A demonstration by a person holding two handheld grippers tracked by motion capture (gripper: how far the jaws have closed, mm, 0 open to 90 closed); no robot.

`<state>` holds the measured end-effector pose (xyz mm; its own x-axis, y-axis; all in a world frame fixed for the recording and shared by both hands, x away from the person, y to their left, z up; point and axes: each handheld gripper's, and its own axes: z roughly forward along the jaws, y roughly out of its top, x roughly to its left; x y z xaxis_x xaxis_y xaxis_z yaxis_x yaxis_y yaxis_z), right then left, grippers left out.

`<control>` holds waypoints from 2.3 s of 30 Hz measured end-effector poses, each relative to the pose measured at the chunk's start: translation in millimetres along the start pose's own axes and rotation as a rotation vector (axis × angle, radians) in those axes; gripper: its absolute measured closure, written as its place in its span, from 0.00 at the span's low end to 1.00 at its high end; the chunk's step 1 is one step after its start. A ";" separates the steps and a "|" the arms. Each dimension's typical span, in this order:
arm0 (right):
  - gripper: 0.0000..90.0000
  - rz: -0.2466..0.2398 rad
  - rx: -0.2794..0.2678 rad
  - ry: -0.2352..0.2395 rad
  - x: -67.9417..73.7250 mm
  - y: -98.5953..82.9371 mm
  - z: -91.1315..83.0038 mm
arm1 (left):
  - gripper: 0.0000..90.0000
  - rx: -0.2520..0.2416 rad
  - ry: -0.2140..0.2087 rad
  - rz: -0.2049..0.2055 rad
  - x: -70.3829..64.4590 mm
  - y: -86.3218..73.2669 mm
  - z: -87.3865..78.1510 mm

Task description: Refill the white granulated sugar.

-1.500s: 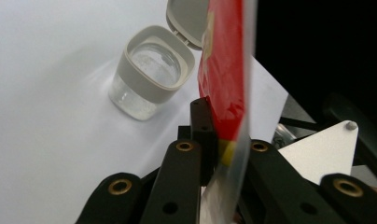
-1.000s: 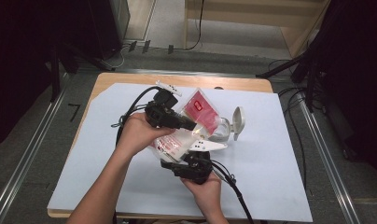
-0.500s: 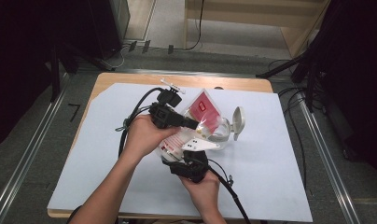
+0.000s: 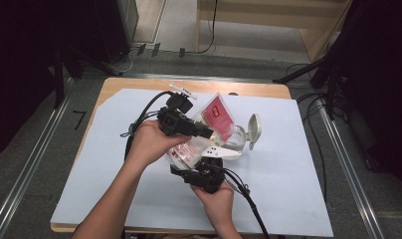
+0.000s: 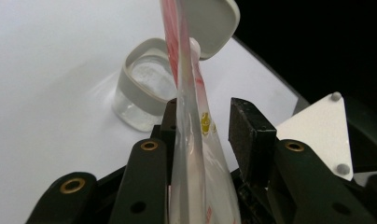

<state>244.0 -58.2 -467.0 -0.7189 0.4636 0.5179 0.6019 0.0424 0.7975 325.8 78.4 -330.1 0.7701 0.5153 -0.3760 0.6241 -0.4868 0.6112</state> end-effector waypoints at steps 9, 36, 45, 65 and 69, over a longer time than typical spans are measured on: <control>0.65 -0.100 0.056 -0.087 2.8 9.5 1.6 | 0.97 0.067 0.011 -0.054 -1.2 16.0 4.1; 0.67 0.069 -0.016 0.010 -7.1 15.2 10.9 | 0.77 0.052 0.038 -0.027 1.9 23.8 4.9; 0.67 0.026 -0.012 -0.007 -3.6 13.3 8.3 | 0.97 0.097 0.058 -0.001 1.8 22.1 -4.9; 0.66 -0.006 0.017 -0.054 -2.1 27.1 11.0 | 0.92 0.206 0.036 -0.041 -2.9 53.6 18.0; 0.71 0.023 -0.023 -0.025 -7.1 29.8 7.0 | 0.89 0.191 -0.030 -0.051 2.1 61.9 18.2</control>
<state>269.6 -54.0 -449.1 -0.6955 0.4866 0.5287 0.6102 0.0115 0.7922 368.5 36.5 -305.7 0.7386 0.5227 -0.4258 0.6740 -0.5867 0.4489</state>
